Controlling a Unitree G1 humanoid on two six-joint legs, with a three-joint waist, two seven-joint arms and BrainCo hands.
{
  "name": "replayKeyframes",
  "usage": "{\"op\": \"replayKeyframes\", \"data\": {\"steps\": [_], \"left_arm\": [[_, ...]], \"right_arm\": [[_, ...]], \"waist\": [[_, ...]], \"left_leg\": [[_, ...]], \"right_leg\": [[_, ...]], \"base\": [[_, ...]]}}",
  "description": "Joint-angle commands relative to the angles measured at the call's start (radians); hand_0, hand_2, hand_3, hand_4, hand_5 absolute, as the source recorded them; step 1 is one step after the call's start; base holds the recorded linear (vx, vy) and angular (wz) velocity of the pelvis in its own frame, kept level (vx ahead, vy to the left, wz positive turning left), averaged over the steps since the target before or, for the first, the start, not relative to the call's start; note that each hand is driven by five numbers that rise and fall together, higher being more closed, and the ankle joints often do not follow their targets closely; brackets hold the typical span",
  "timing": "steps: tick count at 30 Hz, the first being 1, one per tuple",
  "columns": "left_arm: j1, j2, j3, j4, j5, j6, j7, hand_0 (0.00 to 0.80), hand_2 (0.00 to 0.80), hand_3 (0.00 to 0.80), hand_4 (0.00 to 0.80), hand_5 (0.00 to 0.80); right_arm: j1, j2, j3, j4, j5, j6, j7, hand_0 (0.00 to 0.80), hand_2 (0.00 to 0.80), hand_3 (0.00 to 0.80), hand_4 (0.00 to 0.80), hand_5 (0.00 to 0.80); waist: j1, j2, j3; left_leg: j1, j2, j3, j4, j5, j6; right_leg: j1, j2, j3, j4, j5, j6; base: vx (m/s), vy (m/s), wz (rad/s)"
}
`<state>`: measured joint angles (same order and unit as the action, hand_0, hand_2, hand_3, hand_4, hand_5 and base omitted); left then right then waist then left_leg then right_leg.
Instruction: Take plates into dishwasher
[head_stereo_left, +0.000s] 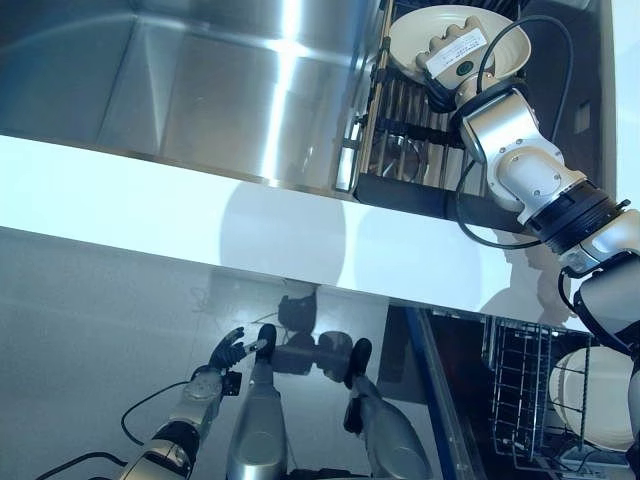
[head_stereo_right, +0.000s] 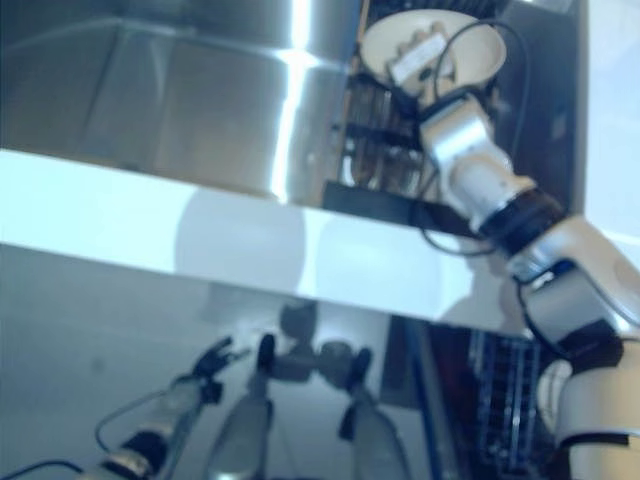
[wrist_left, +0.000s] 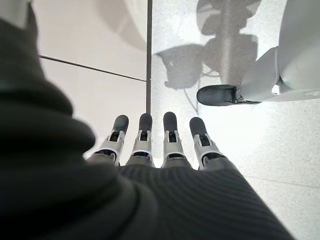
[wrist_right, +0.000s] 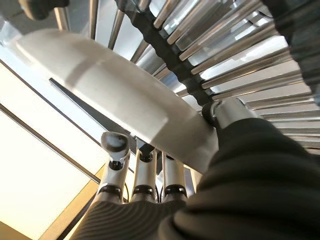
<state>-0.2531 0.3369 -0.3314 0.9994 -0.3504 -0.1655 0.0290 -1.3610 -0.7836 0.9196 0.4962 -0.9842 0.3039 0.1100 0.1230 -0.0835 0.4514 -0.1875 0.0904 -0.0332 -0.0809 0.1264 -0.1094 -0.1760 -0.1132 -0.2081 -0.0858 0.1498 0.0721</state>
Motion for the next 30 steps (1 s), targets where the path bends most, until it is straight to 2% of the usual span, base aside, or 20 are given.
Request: {"op": "replayKeyframes", "data": {"steps": [1,5,17,26,30], "left_arm": [[-0.015,0.021,-0.017,0.004,-0.020,-0.041,0.008,0.000,0.000,0.000,0.000,0.000],[-0.013,0.019,-0.010,0.009,-0.017,-0.039,0.008,0.000,0.000,0.000,0.000,0.000],[0.002,0.015,-0.014,0.023,-0.014,-0.041,0.009,0.000,0.000,0.000,0.000,0.000],[0.016,0.012,-0.013,0.028,0.008,-0.036,0.008,0.000,0.000,0.000,0.000,0.000],[0.030,0.012,-0.014,0.036,0.025,-0.038,0.001,0.000,0.000,0.000,0.000,0.000]], "right_arm": [[-0.101,-0.103,0.035,0.027,0.056,0.041,-0.056,0.800,0.800,0.800,0.800,0.800],[-0.101,-0.110,0.026,0.039,0.124,0.056,-0.090,0.800,0.800,0.800,0.800,0.800],[-0.113,-0.136,0.022,0.050,0.165,0.025,-0.136,0.800,0.800,0.800,0.800,0.800],[-0.102,-0.134,-0.036,0.059,0.495,0.055,-0.251,0.800,0.800,0.800,0.800,0.800],[-0.086,-0.140,-0.099,0.088,0.711,0.046,-0.313,0.800,0.800,0.800,0.800,0.800]], "waist": [[-0.001,-0.052,-0.016],[-0.005,-0.056,-0.038],[-0.015,-0.064,-0.086],[-0.023,-0.075,-0.135],[-0.029,-0.079,-0.164]], "left_leg": [[-0.003,-0.015,0.038,-0.006,-0.023,0.042],[0.011,-0.013,0.039,-0.006,-0.030,0.042],[0.039,-0.006,0.042,-0.006,-0.041,0.040],[0.071,-0.005,0.040,-0.006,-0.054,0.040],[0.095,-0.003,0.043,-0.006,-0.062,0.039]], "right_leg": [[0.018,-0.065,0.001,-0.001,0.016,0.092],[0.030,-0.063,0.006,-0.001,0.010,0.091],[0.056,-0.063,0.014,-0.001,0.003,0.091],[0.085,-0.059,0.019,-0.001,-0.009,0.086],[0.107,-0.056,0.028,-0.001,-0.016,0.084]], "base": [[0.000,0.000,0.00],[0.000,0.000,0.00],[0.000,0.000,0.00],[0.000,0.000,0.00],[0.016,-0.006,-0.02]]}}
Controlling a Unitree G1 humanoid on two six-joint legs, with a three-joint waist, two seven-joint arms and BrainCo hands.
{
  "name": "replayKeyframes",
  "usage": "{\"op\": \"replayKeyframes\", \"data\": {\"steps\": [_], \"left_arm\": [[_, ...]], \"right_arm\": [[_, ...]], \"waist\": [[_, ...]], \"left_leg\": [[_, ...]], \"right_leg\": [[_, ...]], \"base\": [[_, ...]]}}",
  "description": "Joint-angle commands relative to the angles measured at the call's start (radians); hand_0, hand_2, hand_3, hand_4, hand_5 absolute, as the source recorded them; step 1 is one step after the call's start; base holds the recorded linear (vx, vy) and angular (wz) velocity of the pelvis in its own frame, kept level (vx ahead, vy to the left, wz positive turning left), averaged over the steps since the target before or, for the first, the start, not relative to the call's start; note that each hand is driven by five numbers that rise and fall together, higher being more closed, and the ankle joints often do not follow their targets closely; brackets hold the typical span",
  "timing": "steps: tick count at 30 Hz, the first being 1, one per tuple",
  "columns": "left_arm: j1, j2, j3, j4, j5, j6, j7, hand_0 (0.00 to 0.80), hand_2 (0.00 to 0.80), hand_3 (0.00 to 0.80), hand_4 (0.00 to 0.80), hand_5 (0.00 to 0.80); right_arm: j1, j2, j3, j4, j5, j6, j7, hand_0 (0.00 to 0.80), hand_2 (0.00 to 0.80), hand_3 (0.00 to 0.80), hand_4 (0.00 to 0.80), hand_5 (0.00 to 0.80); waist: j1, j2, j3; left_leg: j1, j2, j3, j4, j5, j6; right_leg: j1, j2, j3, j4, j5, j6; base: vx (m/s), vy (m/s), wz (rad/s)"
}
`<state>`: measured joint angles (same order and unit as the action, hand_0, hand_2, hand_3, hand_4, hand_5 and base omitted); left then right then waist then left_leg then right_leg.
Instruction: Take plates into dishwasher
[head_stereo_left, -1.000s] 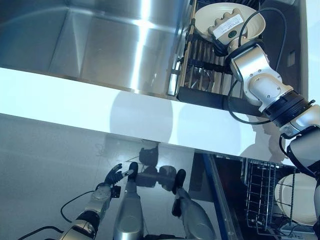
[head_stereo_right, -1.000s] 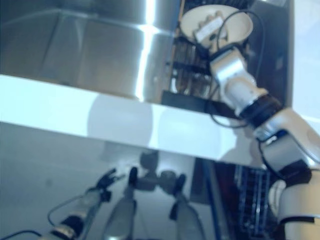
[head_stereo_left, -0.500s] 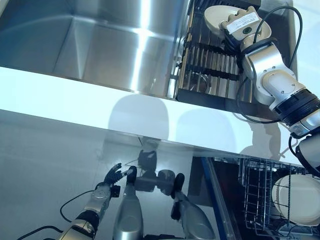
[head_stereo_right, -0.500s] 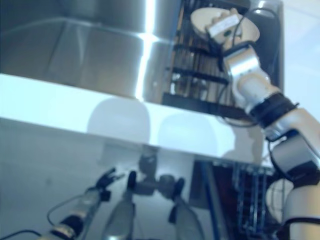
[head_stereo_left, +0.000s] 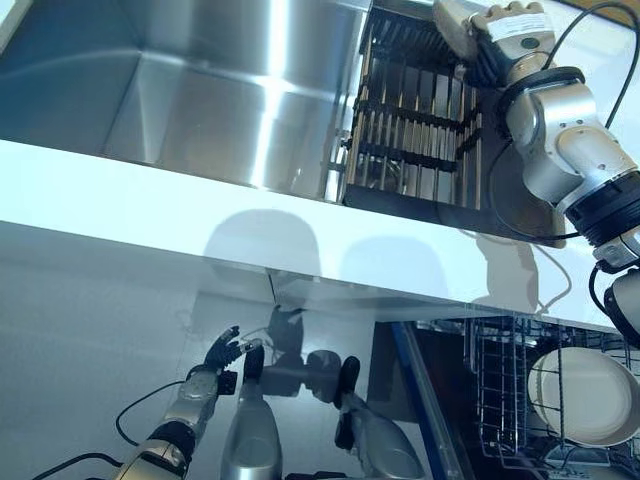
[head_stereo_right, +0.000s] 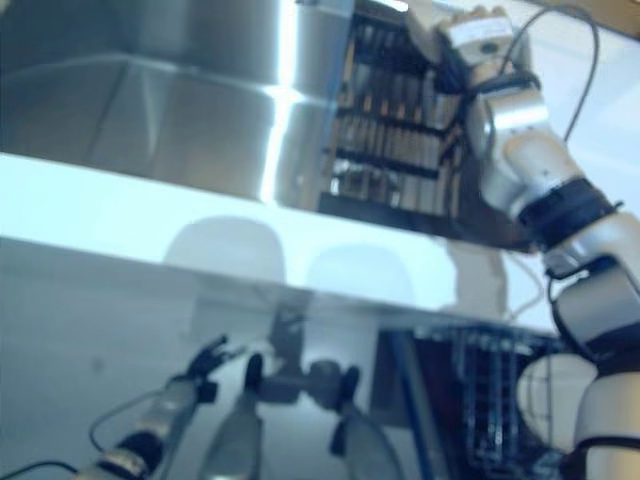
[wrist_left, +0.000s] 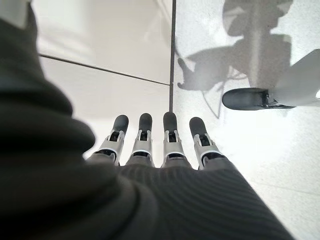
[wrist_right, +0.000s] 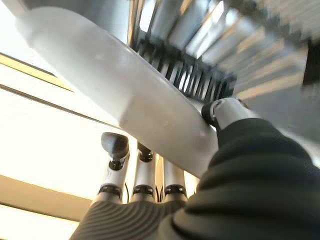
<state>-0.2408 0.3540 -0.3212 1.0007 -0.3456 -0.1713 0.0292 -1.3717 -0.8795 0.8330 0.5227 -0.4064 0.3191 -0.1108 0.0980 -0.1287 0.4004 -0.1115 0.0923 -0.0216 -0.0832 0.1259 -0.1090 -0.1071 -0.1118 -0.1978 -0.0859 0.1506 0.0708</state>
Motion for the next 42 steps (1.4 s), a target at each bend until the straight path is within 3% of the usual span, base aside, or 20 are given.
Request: {"op": "replayKeyframes", "data": {"steps": [1,4,5,9,16,30,42], "left_arm": [[0.021,-0.006,-0.024,0.037,0.026,-0.030,-0.002,0.000,0.000,0.000,0.000,0.000],[0.034,-0.008,-0.019,0.052,0.042,-0.034,-0.011,0.000,0.000,0.000,0.000,0.000],[0.036,-0.007,-0.019,0.052,0.044,-0.034,-0.012,0.000,0.000,0.000,0.000,0.000],[0.067,-0.003,-0.013,0.075,0.062,-0.055,-0.038,0.000,0.000,0.000,0.000,0.000],[0.096,0.002,-0.006,0.118,0.085,-0.067,-0.067,0.000,0.000,0.000,0.000,0.000],[0.160,-0.003,-0.018,0.217,0.146,-0.075,-0.132,0.000,0.000,0.000,0.000,0.000],[0.165,-0.013,-0.021,0.226,0.158,-0.077,-0.152,0.000,0.000,0.000,0.000,0.000]], "right_arm": [[-0.068,-0.044,-0.035,0.063,0.197,0.031,-0.097,0.800,0.800,0.800,0.800,0.800],[-0.028,-0.042,-0.115,0.081,0.426,0.039,-0.110,0.800,0.800,0.800,0.800,0.800],[-0.024,-0.041,-0.121,0.082,0.440,0.040,-0.112,0.800,0.800,0.800,0.800,0.800],[0.055,-0.030,-0.272,0.169,0.711,-0.019,-0.066,0.800,0.800,0.800,0.800,0.800],[0.144,-0.045,-0.396,0.229,0.932,-0.061,0.028,0.800,0.800,0.800,0.800,0.800],[0.302,-0.247,-0.553,0.299,1.046,-0.042,0.203,0.800,0.800,0.800,0.800,0.800],[0.431,-0.372,-0.650,0.291,1.018,-0.060,0.324,0.800,0.800,0.800,0.800,0.800]], "waist": [[-0.008,-0.035,-0.122],[-0.018,-0.036,-0.148],[-0.017,-0.037,-0.150],[-0.031,-0.029,-0.186],[-0.059,-0.027,-0.236],[-0.161,-0.020,-0.313],[-0.251,-0.009,-0.329]], "left_leg": [[0.026,-0.003,0.034,-0.004,-0.064,0.037],[0.047,0.001,0.040,-0.004,-0.069,0.034],[0.048,0.001,0.040,-0.004,-0.069,0.033],[0.085,0.009,0.059,-0.004,-0.079,0.027],[0.137,0.023,0.092,-0.004,-0.097,0.020],[0.229,0.059,0.184,-0.004,-0.128,0.012],[0.258,0.074,0.251,-0.004,-0.138,0.005]], "right_leg": [[0.043,-0.057,0.021,-0.001,-0.018,0.085],[0.059,-0.057,0.028,-0.001,-0.022,0.084],[0.060,-0.057,0.029,-0.001,-0.022,0.084],[0.083,-0.058,0.042,-0.001,-0.026,0.083],[0.108,-0.059,0.068,-0.001,-0.031,0.087],[0.129,-0.035,0.160,-0.001,-0.039,0.096],[0.107,-0.021,0.226,-0.001,-0.033,0.095]], "base": [[0.032,-0.011,-0.05],[0.044,-0.011,-0.12],[0.041,0.004,-0.14],[0.034,0.010,-0.10],[0.041,0.010,-0.18],[0.050,-0.007,-0.23],[0.009,0.003,-0.21]]}}
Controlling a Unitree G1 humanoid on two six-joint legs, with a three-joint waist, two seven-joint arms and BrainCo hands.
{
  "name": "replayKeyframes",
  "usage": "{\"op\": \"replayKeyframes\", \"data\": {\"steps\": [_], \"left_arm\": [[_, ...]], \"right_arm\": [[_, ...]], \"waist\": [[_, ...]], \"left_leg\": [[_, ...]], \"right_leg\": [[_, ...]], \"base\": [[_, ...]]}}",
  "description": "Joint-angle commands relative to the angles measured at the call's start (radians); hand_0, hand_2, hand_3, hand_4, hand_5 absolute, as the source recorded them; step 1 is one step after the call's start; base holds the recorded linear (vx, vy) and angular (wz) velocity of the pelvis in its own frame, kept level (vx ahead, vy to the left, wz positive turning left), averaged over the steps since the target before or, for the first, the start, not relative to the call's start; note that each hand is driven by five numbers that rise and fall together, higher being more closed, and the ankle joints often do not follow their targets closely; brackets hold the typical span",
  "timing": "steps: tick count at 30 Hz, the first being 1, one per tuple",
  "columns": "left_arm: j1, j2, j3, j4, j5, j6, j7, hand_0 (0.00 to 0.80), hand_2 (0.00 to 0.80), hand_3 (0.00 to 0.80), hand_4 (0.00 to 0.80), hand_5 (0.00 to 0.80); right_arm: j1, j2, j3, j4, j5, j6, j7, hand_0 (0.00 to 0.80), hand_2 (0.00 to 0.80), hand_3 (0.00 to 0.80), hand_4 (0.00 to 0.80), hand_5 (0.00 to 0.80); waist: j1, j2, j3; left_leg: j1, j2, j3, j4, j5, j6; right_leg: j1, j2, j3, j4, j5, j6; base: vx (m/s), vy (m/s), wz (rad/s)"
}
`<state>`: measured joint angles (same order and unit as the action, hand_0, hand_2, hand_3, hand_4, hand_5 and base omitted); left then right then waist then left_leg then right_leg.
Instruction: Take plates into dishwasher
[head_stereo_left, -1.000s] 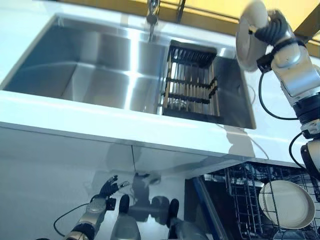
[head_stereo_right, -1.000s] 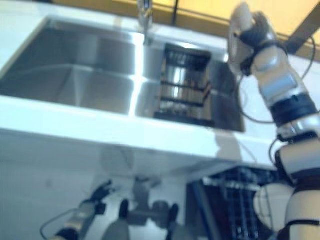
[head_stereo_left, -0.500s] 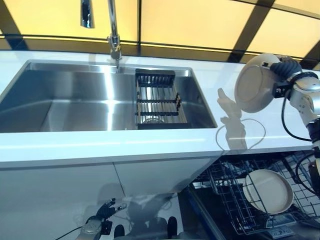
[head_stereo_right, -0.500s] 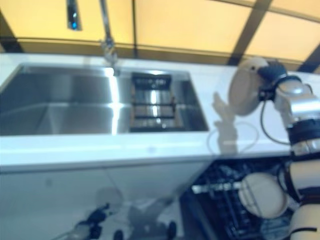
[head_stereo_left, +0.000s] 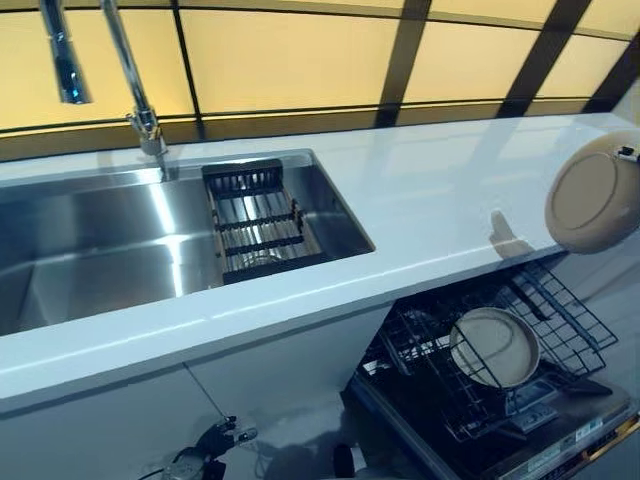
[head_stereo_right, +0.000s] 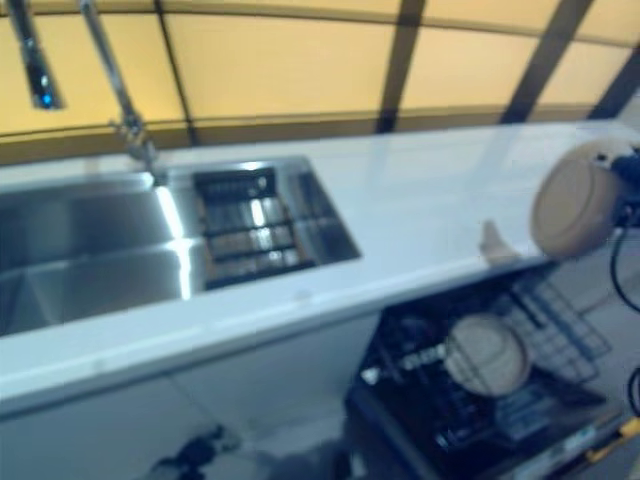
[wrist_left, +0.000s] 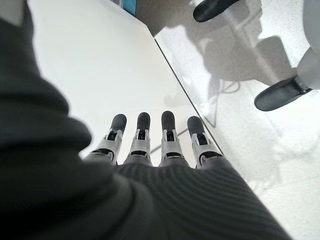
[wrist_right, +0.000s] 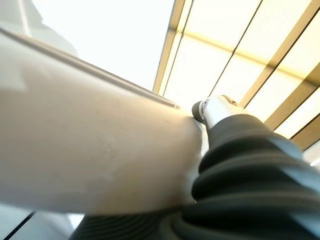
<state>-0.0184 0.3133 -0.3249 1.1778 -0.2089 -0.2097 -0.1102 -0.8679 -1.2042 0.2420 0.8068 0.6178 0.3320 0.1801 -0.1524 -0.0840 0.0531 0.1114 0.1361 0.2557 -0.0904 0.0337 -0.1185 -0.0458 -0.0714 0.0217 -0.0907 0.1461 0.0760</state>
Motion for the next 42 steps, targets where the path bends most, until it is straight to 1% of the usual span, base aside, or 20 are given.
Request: {"op": "replayKeyframes", "data": {"steps": [1,6,11,20,26,31,36,42], "left_arm": [[-0.057,0.026,-0.015,0.051,0.023,-0.037,-0.012,0.000,0.000,0.000,0.000,0.000],[-0.057,0.021,-0.011,0.052,0.025,-0.032,-0.017,0.000,0.000,0.000,0.000,0.000],[-0.061,0.020,-0.001,0.056,0.023,-0.020,-0.024,0.000,0.000,0.000,0.000,0.000],[-0.065,0.017,0.021,0.054,0.023,-0.012,-0.020,0.000,0.000,0.000,0.000,0.000],[-0.063,0.019,0.032,0.048,0.030,-0.013,-0.020,0.000,0.000,0.000,0.000,0.000],[-0.066,0.018,0.048,0.044,0.042,-0.007,-0.021,0.000,0.000,0.000,0.000,0.000],[-0.067,0.017,0.062,0.046,0.053,-0.009,-0.022,0.000,0.000,0.000,0.000,0.000],[-0.067,0.014,0.078,0.047,0.053,-0.013,-0.022,0.000,0.000,0.000,0.000,0.000]], "right_arm": [[-0.060,-0.053,-0.065,0.002,-0.003,-0.075,0.044,0.800,0.800,0.800,0.800,0.800],[0.004,-0.065,-0.107,-0.014,-0.001,-0.063,0.071,0.800,0.800,0.800,0.800,0.800],[0.109,-0.066,-0.179,-0.045,-0.017,-0.053,0.126,0.800,0.800,0.800,0.800,0.800],[0.266,-0.030,-0.254,-0.088,-0.086,-0.038,0.192,0.800,0.800,0.800,0.800,0.800],[0.355,-0.010,-0.271,-0.137,-0.119,-0.025,0.269,0.800,0.800,0.800,0.800,0.800],[0.443,0.039,-0.283,-0.208,-0.150,-0.009,0.315,0.800,0.800,0.800,0.800,0.800],[0.493,0.089,-0.278,-0.281,-0.137,0.016,0.357,0.800,0.800,0.800,0.800,0.800],[0.550,0.171,-0.266,-0.377,-0.136,0.025,0.357,0.800,0.800,0.800,0.800,0.800]], "waist": [[-0.008,-0.053,0.018],[-0.027,-0.052,0.014],[-0.049,-0.045,0.017],[-0.067,-0.033,0.030],[-0.073,-0.034,0.038],[-0.081,-0.034,0.044],[-0.086,-0.036,0.046],[-0.090,-0.034,0.054]], "left_leg": [[0.036,0.031,-0.023,0.003,-0.046,0.014],[0.042,0.036,-0.008,0.003,-0.049,0.012],[0.048,0.040,0.004,0.003,-0.053,0.010],[0.049,0.039,0.002,0.003,-0.055,0.008],[0.045,0.039,-0.001,0.003,-0.052,0.008],[0.046,0.039,0.004,0.003,-0.051,0.009],[0.049,0.040,0.007,0.003,-0.050,0.009],[0.047,0.041,0.011,0.003,-0.047,0.012]], "right_leg": [[0.044,-0.059,0.011,0.003,-0.029,0.090],[0.037,-0.056,0.024,0.003,-0.026,0.088],[0.025,-0.055,0.034,0.003,-0.021,0.086],[0.011,-0.058,0.045,0.003,-0.013,0.084],[0.002,-0.058,0.047,0.003,-0.007,0.083],[0.000,-0.059,0.050,0.003,-0.004,0.082],[-0.003,-0.059,0.051,0.003,0.000,0.082],[-0.004,-0.062,0.054,0.003,0.002,0.081]], "base": [[0.023,0.002,-0.12],[0.019,-0.017,-0.11],[0.018,-0.011,-0.06],[0.006,0.002,-0.03],[0.000,0.000,0.00],[0.000,0.000,0.00],[0.000,0.000,0.00],[0.000,0.000,0.00]]}}
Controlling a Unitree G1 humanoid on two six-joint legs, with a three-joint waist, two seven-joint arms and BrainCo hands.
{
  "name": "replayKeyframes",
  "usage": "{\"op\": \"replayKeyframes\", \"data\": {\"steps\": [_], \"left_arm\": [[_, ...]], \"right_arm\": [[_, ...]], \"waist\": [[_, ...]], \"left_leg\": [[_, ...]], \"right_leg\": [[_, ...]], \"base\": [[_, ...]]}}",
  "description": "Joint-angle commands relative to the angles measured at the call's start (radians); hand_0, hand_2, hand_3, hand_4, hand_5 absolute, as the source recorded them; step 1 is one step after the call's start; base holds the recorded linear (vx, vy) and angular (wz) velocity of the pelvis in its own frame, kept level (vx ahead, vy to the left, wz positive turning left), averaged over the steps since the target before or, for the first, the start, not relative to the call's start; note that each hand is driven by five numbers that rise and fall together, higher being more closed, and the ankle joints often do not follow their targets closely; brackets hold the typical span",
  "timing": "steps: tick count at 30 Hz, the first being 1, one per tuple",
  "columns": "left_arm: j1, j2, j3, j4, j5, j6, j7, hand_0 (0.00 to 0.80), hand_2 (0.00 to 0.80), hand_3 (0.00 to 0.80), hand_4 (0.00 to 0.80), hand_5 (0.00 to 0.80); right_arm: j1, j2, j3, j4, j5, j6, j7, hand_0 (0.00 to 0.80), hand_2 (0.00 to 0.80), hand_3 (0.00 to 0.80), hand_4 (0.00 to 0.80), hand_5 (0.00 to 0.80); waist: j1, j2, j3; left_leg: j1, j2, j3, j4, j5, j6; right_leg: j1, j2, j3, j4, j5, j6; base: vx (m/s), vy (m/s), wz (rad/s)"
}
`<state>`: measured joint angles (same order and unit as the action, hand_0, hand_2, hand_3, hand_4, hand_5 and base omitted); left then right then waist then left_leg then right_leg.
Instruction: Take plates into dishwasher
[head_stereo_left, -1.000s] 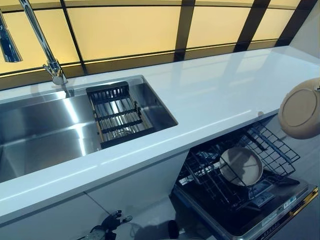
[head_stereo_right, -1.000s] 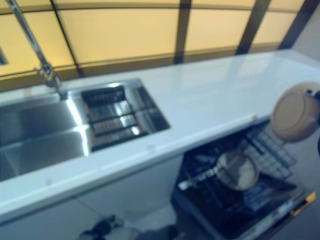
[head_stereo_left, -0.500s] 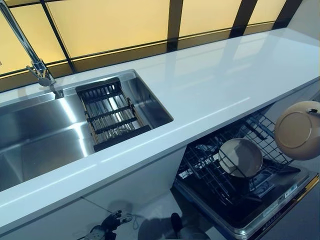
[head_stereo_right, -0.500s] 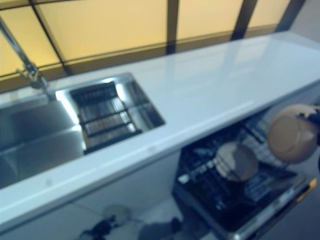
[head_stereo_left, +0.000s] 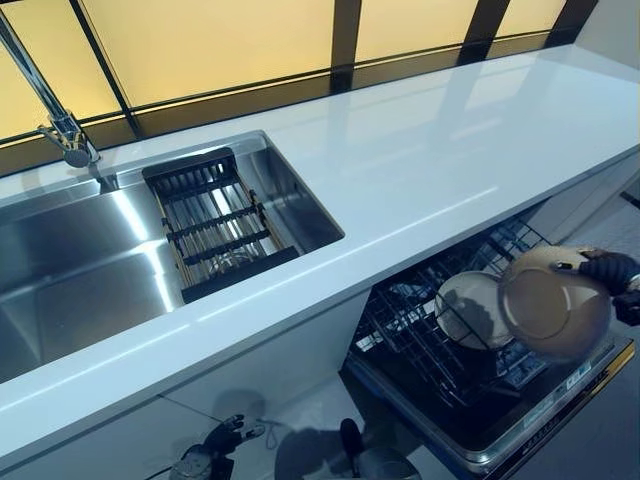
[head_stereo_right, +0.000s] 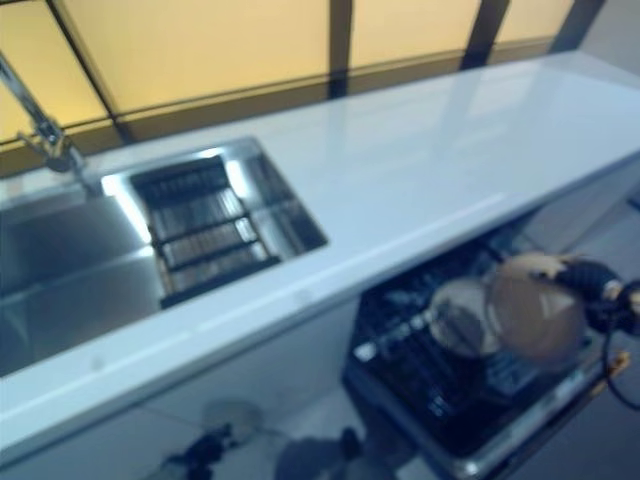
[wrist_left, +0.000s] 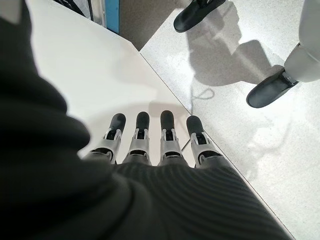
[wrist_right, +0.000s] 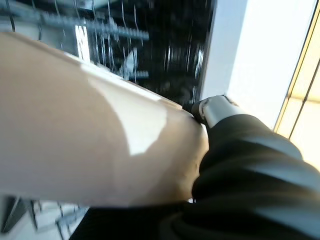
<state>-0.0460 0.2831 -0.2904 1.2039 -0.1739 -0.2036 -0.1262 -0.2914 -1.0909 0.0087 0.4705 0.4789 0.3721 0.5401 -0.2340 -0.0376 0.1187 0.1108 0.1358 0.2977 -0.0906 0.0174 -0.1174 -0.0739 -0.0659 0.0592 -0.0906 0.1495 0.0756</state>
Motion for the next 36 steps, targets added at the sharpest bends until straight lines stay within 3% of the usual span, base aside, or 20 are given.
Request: {"op": "replayKeyframes", "data": {"steps": [1,8,20,36], "left_arm": [[-0.039,0.044,0.044,0.021,0.018,-0.019,-0.006,0.000,0.000,0.000,0.000,0.000],[-0.042,0.044,0.052,0.022,0.024,-0.025,-0.007,0.000,0.000,0.000,0.000,0.000],[-0.048,0.043,0.049,0.012,0.010,-0.019,-0.022,0.000,0.000,0.000,0.000,0.000],[-0.076,0.026,0.017,-0.018,-0.074,-0.025,-0.048,0.000,0.000,0.000,0.000,0.000]], "right_arm": [[-0.025,0.061,-0.032,-0.043,0.003,-0.015,-0.005,0.800,0.800,0.800,0.800,0.800],[-0.019,0.114,-0.013,-0.111,0.013,0.013,-0.023,0.800,0.800,0.800,0.800,0.800],[-0.050,0.154,0.038,-0.109,-0.053,0.004,-0.051,0.800,0.800,0.800,0.800,0.800],[-0.132,0.287,0.161,0.101,-0.199,-0.052,-0.106,0.800,0.800,0.800,0.800,0.800]], "waist": [[-0.008,-0.080,-0.012],[-0.003,-0.082,-0.007],[0.013,-0.079,0.001],[0.060,-0.049,0.034]], "left_leg": [[0.048,0.041,-0.031,0.003,-0.031,0.010],[0.045,0.043,-0.035,0.003,-0.027,0.011],[0.041,0.042,-0.047,0.003,-0.024,0.009],[0.030,0.033,-0.090,0.003,-0.022,0.010]], "right_leg": [[0.024,-0.067,0.017,0.003,-0.001,0.081],[0.024,-0.069,0.012,0.003,0.000,0.083],[0.027,-0.076,0.008,0.003,-0.001,0.086],[0.031,-0.093,-0.013,0.003,-0.003,0.087]], "base": [[0.000,0.000,0.00],[0.000,0.000,0.00],[0.000,0.000,0.00],[-0.010,0.004,0.03]]}}
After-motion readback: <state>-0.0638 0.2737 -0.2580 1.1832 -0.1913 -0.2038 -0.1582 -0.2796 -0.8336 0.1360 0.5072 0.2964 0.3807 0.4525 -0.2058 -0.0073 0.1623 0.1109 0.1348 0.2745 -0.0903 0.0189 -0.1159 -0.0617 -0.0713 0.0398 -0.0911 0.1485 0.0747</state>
